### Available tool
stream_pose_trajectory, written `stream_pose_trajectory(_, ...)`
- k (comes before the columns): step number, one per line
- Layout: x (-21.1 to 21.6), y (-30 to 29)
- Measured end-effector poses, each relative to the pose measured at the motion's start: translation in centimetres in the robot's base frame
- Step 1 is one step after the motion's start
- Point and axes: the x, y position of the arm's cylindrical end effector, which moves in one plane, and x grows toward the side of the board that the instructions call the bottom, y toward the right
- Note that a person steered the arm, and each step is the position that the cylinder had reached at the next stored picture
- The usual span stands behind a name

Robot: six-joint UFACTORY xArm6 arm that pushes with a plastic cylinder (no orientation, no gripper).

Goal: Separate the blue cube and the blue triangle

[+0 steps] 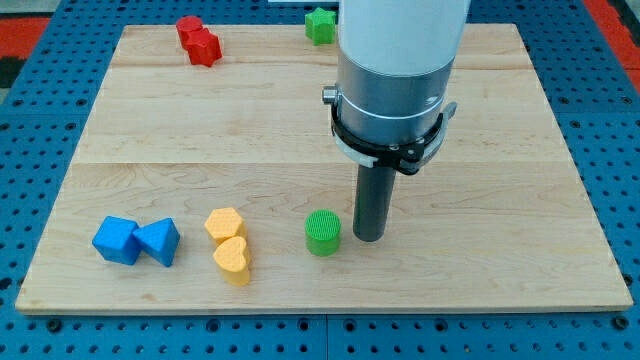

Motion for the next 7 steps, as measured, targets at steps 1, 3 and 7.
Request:
stream_pose_trajectory(1,-0.6,-0.7)
stream_pose_trajectory(3,-1.4,-9.8)
stream_pose_trajectory(7,-6.6,-25.2)
